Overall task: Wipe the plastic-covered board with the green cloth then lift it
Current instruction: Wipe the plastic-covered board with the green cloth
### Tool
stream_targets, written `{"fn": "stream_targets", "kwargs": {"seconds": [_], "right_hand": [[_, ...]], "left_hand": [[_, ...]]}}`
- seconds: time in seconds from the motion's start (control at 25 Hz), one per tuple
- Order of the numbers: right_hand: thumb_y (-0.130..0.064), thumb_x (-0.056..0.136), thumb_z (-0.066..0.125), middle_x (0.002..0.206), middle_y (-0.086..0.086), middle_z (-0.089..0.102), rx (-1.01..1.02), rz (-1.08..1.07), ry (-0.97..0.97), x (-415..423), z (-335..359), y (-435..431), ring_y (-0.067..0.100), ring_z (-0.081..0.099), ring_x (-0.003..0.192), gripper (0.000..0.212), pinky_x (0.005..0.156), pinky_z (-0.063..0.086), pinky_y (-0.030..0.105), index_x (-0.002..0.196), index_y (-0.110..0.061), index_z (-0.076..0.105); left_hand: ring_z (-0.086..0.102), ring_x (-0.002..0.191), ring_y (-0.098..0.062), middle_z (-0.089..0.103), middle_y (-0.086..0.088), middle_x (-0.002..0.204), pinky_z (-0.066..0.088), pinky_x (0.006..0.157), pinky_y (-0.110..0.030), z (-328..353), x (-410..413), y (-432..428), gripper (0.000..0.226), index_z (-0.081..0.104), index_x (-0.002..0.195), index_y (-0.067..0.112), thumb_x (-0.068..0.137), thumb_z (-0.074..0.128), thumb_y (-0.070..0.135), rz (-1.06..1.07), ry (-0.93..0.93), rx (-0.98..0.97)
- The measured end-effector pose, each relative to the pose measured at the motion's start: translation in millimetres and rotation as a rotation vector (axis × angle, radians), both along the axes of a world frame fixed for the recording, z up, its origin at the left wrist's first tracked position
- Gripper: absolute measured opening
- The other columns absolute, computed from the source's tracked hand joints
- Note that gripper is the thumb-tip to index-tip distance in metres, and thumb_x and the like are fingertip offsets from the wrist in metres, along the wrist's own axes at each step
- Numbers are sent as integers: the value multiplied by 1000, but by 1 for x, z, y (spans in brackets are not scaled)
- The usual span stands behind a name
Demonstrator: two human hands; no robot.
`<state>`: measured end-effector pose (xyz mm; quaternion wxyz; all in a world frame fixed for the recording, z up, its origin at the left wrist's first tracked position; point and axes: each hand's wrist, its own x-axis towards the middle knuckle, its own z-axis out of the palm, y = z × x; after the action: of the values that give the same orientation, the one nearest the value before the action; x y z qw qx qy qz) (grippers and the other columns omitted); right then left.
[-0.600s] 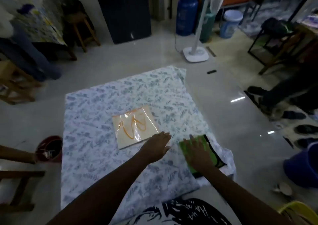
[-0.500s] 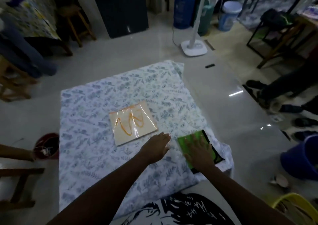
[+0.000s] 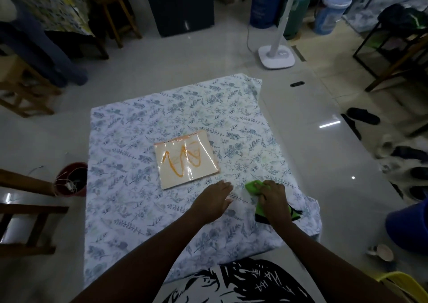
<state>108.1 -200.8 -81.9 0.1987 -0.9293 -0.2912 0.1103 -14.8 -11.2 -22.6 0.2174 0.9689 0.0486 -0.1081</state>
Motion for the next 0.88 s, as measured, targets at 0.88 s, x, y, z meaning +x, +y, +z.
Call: {"fn": "stream_targets", "kwargs": {"seconds": [0.88], "right_hand": [[-55,93,8,161,6,8,-273,421,-95,8,-10,243,37,2,146,62,113,16,61,150,-33,4]], "left_hand": [[-7,149,-32,-2,-2,163,7,117,-57,-48,-65,171,91,-2,151,17,88,47,60,622,268,-2]]}}
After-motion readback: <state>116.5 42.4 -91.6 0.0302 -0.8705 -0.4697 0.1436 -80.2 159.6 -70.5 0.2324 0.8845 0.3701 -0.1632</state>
